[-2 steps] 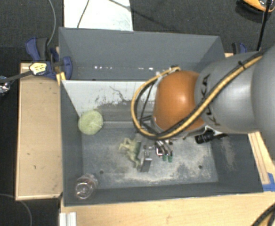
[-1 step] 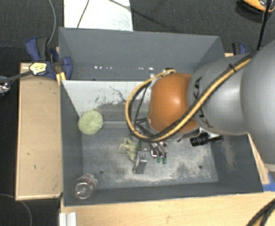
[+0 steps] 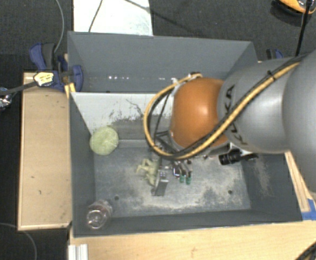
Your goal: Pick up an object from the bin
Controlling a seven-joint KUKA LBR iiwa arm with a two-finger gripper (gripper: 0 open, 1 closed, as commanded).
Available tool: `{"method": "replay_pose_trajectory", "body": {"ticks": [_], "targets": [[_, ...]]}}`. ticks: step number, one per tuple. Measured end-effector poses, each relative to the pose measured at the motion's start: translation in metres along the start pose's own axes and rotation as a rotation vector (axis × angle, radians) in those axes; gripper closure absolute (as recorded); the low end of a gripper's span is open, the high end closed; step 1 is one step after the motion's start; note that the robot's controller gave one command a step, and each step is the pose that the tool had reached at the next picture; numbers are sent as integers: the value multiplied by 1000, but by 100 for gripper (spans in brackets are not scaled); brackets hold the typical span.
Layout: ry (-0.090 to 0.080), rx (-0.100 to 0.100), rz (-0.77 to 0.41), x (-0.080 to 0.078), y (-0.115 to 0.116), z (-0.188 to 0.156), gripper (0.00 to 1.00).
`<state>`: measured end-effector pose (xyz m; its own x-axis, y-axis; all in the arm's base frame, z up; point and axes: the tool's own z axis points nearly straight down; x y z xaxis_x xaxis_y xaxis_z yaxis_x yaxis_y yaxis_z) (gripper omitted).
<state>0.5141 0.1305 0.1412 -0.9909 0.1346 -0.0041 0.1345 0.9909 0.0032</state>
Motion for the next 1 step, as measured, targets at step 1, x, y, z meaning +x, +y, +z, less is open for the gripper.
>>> {"method": "replay_pose_trajectory", "body": {"ticks": [1], "targets": [[-2, -1, 68, -6, -5, 50, 0]]}}
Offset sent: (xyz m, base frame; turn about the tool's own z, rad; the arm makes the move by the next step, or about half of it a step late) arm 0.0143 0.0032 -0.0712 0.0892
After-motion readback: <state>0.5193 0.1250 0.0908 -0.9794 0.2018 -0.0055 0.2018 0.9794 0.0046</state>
